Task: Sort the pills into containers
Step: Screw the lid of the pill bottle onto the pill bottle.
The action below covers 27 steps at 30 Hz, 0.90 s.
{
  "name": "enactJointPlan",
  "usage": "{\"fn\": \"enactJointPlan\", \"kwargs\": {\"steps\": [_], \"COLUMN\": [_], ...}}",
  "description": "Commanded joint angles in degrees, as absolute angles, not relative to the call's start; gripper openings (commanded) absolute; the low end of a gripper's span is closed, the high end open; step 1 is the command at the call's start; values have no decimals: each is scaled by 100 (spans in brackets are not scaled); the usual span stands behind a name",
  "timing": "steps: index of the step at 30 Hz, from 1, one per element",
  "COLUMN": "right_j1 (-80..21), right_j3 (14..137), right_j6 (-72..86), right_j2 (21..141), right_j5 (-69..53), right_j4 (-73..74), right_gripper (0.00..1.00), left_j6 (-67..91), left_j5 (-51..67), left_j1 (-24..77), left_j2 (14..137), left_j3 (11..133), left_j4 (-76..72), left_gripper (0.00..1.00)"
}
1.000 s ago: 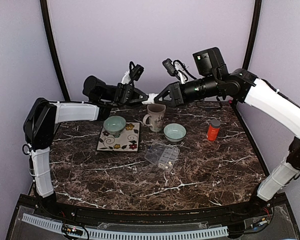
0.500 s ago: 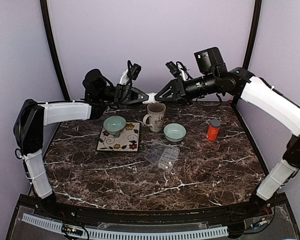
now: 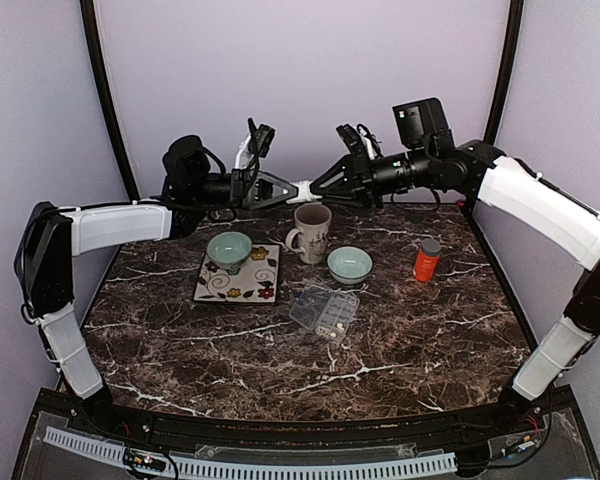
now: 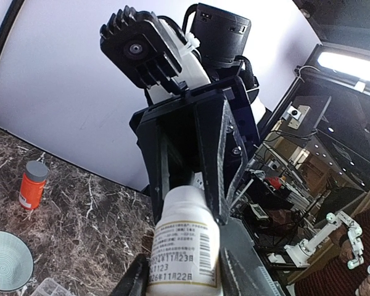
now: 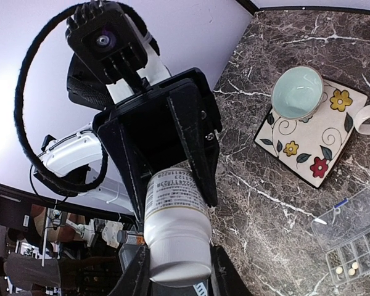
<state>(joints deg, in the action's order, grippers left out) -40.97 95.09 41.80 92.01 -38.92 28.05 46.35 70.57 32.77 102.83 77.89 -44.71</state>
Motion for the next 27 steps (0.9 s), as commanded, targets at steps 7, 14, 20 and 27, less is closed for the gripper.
{"fn": "enactJointPlan", "kwargs": {"steps": [7,14,20,27], "right_j1": [-4179,-4131,-4100,-4087], "right_j3": [8899,8745,8581,8397], "right_j6": [5098,5320,5579,5984], "right_j2": [9695,9703,9662,9615], "right_j5": [-4320,-4381,-4457,-4589], "right_j4": [1556,1455,1299,966], "right_gripper": [0,0,0,0], "left_j6": [3337,2473,1634,859], "left_j5": [5915,5388,4679,3734], "left_j1": [4009,4079,4288,4546], "left_j2": [9511,9228,8895,8527], "left_j3": [7481,7288,7180,6873], "left_j4": [-3922,-3192,-2537,-2249], "left_gripper": [0,0,0,0]}}
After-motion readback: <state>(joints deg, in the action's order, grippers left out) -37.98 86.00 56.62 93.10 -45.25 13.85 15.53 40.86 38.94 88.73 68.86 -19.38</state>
